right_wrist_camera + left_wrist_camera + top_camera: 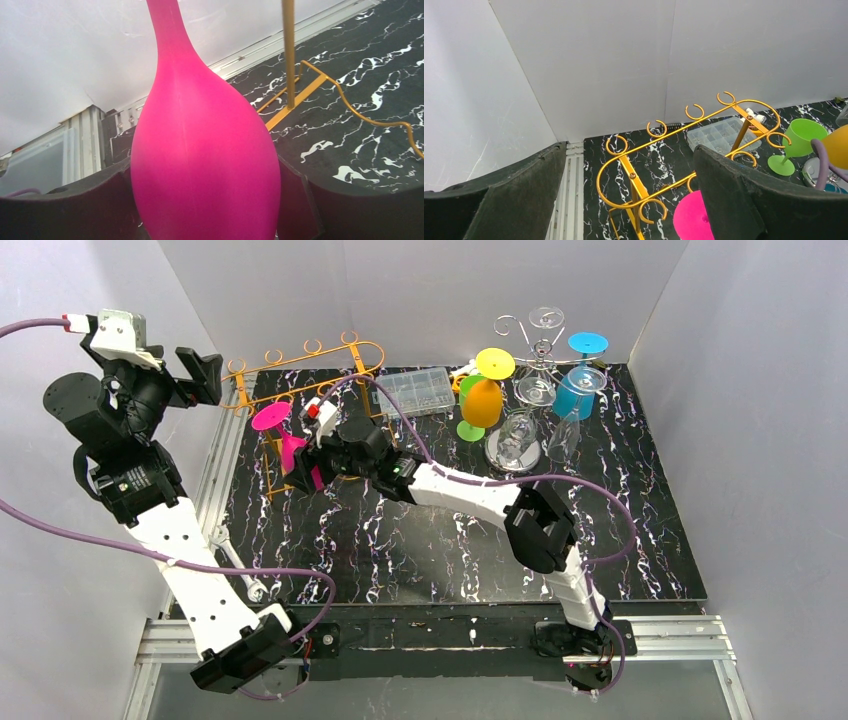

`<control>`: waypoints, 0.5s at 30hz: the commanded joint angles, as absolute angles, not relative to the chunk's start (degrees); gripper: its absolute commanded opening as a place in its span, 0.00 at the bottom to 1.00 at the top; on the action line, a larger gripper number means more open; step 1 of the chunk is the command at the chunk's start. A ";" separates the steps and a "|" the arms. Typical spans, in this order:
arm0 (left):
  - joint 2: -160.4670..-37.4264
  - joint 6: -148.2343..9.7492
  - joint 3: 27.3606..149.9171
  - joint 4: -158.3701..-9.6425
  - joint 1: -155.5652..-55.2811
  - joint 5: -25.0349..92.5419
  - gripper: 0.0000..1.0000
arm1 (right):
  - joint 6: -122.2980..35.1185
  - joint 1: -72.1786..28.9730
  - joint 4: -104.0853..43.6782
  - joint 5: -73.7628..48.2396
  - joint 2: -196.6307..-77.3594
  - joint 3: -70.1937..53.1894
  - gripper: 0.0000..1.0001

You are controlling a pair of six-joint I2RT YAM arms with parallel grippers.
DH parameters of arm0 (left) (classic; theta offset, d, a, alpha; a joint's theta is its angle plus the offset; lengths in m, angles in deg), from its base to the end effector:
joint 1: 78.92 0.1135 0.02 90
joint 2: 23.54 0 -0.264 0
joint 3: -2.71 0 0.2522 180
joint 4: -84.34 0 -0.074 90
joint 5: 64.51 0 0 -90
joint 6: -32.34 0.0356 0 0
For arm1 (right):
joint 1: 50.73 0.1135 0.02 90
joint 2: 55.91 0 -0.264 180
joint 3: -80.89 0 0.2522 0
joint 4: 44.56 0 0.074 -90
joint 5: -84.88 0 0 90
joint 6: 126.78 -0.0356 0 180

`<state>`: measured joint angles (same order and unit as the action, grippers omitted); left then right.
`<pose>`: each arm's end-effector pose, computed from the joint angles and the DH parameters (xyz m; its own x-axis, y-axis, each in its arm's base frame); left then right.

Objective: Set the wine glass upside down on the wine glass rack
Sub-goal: Turn the wine glass upside down at the wine rack.

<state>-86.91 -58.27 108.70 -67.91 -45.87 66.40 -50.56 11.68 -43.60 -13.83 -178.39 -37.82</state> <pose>0.1676 0.0812 0.5462 0.2138 0.1295 -0.9682 0.1207 0.9801 0.1578 0.2371 0.4654 0.3106 -0.2624 0.0062 -0.9649 -0.9096 0.3321 0.2495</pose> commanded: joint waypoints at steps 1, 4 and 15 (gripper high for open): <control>-87.52 -57.93 108.20 -69.91 -45.52 67.62 0.98 | -50.02 11.07 -49.74 -13.60 -178.24 -41.20 0.62; -87.63 -57.93 107.42 -70.45 -45.53 67.57 0.98 | -49.70 10.76 -49.97 -13.78 -178.32 -41.34 0.62; -87.58 -56.10 105.91 -71.18 -45.54 68.01 0.98 | -51.56 8.44 -51.11 -15.44 -180.20 -43.93 0.62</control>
